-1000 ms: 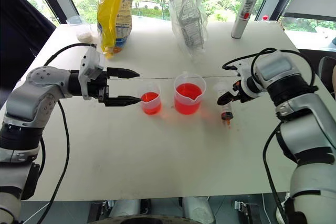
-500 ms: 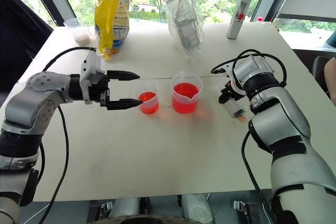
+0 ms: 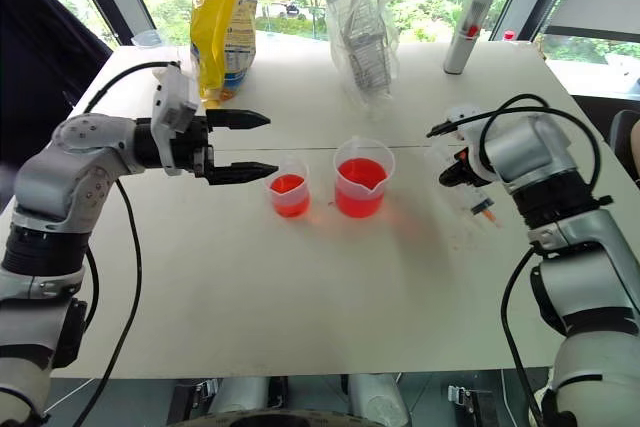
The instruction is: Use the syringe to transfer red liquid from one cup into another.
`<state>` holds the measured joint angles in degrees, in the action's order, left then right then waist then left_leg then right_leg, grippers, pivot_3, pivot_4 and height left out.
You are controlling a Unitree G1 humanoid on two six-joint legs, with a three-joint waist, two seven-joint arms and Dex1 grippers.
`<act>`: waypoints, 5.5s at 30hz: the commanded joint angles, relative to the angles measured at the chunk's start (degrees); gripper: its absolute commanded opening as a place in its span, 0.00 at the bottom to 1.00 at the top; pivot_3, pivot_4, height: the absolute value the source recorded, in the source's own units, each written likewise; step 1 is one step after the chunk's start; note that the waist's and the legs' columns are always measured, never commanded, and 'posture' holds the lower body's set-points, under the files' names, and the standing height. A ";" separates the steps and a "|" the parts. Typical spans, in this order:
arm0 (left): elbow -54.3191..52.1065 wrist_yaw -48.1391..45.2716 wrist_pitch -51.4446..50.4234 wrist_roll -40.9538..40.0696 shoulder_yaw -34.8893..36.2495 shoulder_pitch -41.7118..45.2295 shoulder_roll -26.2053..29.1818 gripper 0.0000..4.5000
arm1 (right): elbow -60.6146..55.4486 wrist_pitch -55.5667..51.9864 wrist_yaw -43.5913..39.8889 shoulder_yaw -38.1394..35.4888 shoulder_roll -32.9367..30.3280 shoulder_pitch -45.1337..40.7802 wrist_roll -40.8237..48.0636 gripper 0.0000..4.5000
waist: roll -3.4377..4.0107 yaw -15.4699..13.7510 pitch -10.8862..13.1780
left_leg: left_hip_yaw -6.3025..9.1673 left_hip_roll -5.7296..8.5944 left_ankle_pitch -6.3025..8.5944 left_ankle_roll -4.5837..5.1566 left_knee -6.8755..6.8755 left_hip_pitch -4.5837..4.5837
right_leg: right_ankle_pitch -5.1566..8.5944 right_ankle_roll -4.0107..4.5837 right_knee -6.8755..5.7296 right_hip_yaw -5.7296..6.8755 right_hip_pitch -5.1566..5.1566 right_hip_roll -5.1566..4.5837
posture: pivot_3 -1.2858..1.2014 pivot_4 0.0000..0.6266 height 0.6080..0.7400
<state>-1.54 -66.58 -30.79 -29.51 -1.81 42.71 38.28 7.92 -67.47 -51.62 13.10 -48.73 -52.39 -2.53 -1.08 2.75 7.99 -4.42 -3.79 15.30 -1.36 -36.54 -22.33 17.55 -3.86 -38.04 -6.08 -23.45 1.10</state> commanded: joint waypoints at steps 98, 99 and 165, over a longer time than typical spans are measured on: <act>55.14 -4.71 23.80 13.29 1.85 45.11 -22.90 0.02 | -17.97 46.24 21.71 -9.80 35.15 32.82 18.05 0.31 | -0.04 1.15 -0.03 | 0.03 0.04 -0.14 -0.23 0.15 0.05 | 0.00 0.02 -0.06 0.05 0.09 0.14 | 0.52 0.24 0.99; 55.17 -4.74 23.88 13.30 1.88 45.11 -22.89 0.02 | -18.02 46.25 21.74 -9.70 35.22 32.84 18.04 0.31 | -0.04 1.15 -0.03 | 0.03 0.04 -0.14 -0.23 0.15 0.05 | 0.00 0.02 -0.06 0.05 0.09 0.14 | 0.52 0.24 0.99; 19.80 -11.60 3.12 8.82 4.50 14.50 5.46 0.98 | -12.70 49.54 20.16 -3.48 43.58 14.18 21.70 0.31 | -0.10 1.15 -0.07 | 0.07 -0.05 -0.17 -0.28 -0.13 -0.01 | -0.01 0.03 -0.21 0.16 0.12 0.04 | 0.52 0.24 0.99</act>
<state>21.25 -78.21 -26.66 -19.07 1.04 56.86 42.69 -4.74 -20.92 -31.01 9.27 -5.82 -38.16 20.08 -1.18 3.90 7.92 -4.35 -3.84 15.13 -1.64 -36.70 -22.34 17.55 -3.83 -38.26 -5.92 -23.32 1.12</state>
